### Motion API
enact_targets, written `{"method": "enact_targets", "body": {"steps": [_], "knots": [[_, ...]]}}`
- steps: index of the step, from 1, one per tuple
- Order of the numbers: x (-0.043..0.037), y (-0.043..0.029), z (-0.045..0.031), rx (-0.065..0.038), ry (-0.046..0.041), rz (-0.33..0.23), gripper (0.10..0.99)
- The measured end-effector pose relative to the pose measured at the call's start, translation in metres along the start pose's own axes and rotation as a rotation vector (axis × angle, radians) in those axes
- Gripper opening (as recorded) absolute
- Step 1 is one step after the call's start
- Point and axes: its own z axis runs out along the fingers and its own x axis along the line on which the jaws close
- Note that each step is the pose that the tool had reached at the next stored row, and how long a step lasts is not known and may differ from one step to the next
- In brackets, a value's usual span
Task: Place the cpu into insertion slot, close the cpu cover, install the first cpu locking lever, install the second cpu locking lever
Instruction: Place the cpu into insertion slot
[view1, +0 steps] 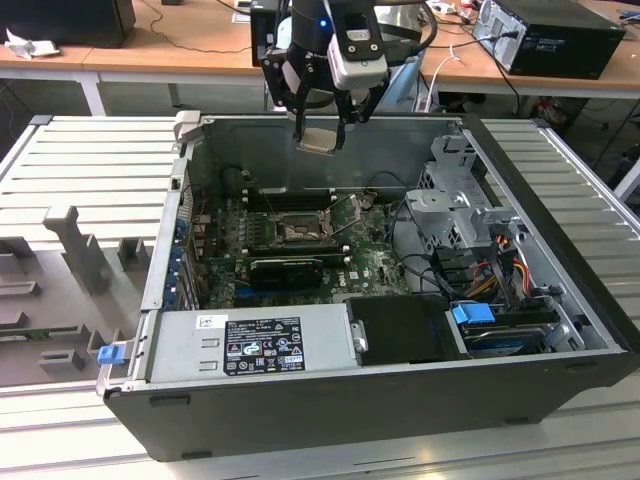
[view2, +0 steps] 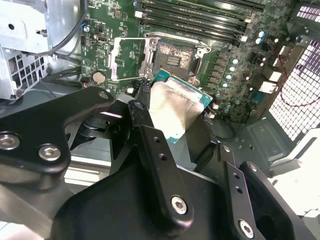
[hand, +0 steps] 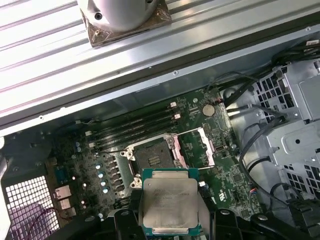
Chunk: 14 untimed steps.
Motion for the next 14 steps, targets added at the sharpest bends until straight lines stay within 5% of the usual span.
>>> {"method": "enact_targets", "body": {"steps": [14], "knots": [[0.0, 0.0, 0.0004, 0.0, -0.0124, 0.134, 0.529]]}}
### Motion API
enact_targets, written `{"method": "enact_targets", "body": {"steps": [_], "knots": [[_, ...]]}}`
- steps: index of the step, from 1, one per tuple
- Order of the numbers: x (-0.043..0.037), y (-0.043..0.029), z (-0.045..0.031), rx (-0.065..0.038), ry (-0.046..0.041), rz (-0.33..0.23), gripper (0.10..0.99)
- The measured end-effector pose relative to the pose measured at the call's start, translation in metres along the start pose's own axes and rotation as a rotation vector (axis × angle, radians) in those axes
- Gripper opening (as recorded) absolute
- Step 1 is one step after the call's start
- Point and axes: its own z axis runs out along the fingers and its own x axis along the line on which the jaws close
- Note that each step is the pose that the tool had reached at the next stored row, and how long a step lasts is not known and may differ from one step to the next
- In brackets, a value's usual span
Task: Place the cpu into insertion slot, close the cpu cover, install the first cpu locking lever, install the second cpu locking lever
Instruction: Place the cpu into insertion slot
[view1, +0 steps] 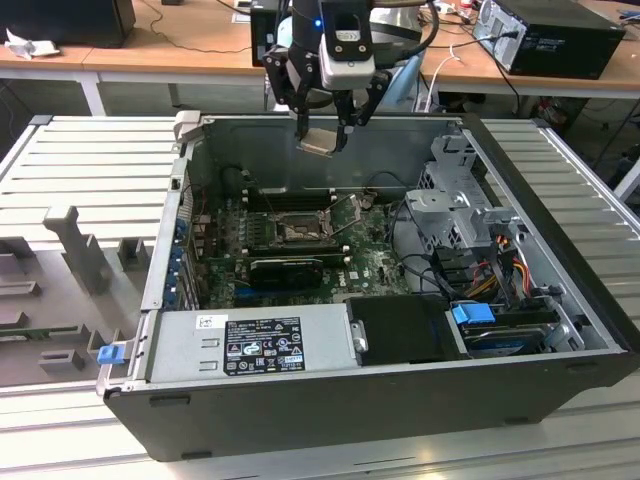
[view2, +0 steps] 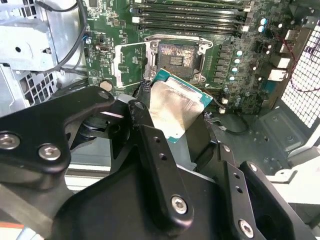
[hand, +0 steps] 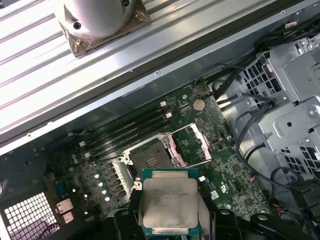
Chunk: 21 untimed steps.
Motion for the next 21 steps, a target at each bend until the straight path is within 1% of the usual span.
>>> {"method": "enact_targets", "body": {"steps": [8, 17, 19, 21], "knots": [[0.0, 0.0, 0.0002, -0.001, -0.007, 0.082, 0.529], [0.0, 0.0, 0.0005, -0.002, -0.0135, 0.158, 0.529], [0.0, 0.0, 0.0006, -0.003, -0.0164, 0.193, 0.529], [0.0, 0.0, 0.0007, -0.003, -0.0181, 0.212, 0.529]]}}
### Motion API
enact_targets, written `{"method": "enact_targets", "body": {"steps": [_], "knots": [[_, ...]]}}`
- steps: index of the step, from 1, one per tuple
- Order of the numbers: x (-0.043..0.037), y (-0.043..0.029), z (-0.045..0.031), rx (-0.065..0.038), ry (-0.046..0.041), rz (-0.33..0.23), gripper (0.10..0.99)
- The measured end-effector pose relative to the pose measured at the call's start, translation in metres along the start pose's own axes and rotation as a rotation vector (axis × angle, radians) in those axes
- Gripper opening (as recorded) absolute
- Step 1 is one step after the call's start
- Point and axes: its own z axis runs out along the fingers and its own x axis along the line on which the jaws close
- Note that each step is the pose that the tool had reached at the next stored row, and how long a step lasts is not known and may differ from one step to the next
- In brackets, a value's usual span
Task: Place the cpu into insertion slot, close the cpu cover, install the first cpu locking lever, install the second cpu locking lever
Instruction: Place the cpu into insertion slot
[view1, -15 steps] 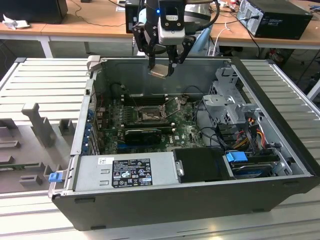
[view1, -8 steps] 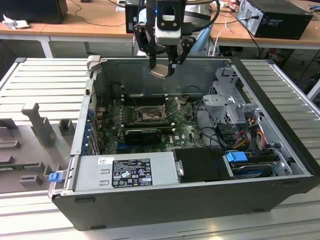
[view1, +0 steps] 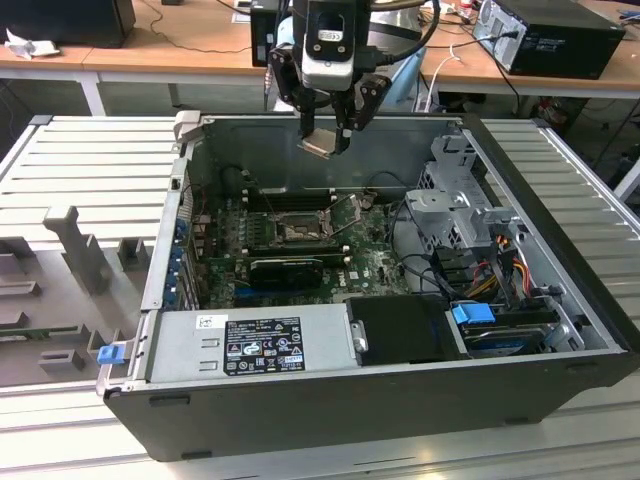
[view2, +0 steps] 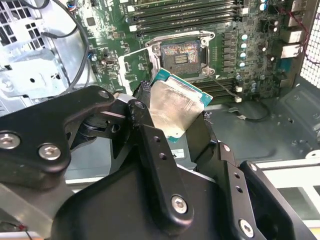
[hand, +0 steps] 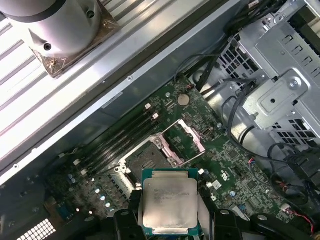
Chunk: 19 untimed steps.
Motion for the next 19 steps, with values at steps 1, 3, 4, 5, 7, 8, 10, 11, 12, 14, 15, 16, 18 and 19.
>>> {"method": "enact_targets", "body": {"steps": [1, 3, 4, 5, 7, 8, 10, 11, 12, 14, 15, 16, 18, 19], "knots": [[0.0, 0.0, 0.0001, 0.0, -0.001, 0.012, 0.529], [0.0, 0.0, 0.0001, -0.001, -0.0033, 0.039, 0.529], [0.0, 0.0, 0.0002, -0.001, -0.0038, 0.046, 0.529], [0.0, 0.0, 0.0002, -0.001, -0.0046, 0.055, 0.529], [0.0, 0.0, 0.0003, -0.001, -0.0065, 0.078, 0.529], [0.0, 0.0, 0.0003, -0.002, -0.0071, 0.085, 0.529], [0.0, 0.0, 0.0003, -0.002, -0.0085, 0.101, 0.529], [0.0, 0.0, 0.0004, -0.002, -0.0096, 0.113, 0.529], [0.0, 0.0, 0.0004, -0.002, -0.0103, 0.122, 0.529], [0.0, -0.0001, 0.0004, -0.002, -0.0122, 0.144, 0.529], [0.0, 0.0, 0.0005, -0.002, -0.0134, 0.156, 0.529], [0.0, 0.0, 0.0005, -0.003, -0.0142, 0.166, 0.529], [0.0, 0.0, 0.0005, -0.003, -0.0154, 0.18, 0.529], [0.0, 0.0, 0.0006, -0.003, -0.0166, 0.194, 0.529]]}}
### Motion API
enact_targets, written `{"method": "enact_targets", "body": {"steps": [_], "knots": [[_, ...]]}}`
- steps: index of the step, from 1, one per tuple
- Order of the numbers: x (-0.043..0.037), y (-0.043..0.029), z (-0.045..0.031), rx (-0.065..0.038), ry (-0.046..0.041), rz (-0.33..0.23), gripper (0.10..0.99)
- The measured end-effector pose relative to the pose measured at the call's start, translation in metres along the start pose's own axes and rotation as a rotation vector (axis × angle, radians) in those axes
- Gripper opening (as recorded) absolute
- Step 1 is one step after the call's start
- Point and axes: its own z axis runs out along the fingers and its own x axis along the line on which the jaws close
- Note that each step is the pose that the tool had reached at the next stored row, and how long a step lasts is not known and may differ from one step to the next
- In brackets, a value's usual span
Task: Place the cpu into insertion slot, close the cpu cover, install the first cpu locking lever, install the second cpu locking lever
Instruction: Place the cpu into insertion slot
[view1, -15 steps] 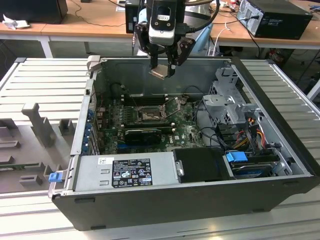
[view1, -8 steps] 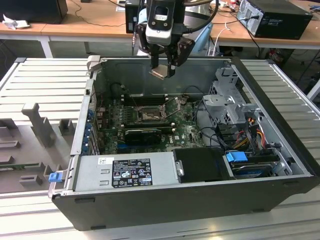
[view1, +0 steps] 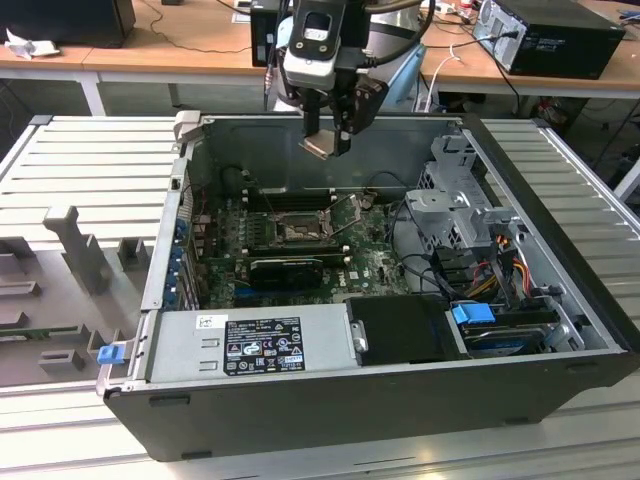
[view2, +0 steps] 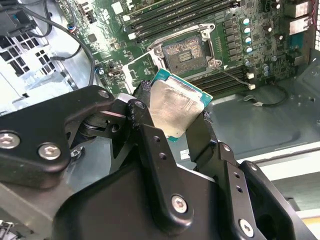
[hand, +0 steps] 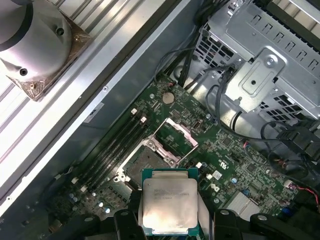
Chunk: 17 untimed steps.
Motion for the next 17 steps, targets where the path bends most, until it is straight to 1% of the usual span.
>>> {"method": "enact_targets", "body": {"steps": [4, 11, 17], "knots": [[0.0, 0.0, 0.0001, -0.001, -0.0029, 0.036, 0.529], [0.0, 0.0, 0.0001, -0.001, -0.0057, 0.067, 0.529], [0.0, -0.0001, 0.0003, -0.002, -0.0089, 0.105, 0.529]]}}
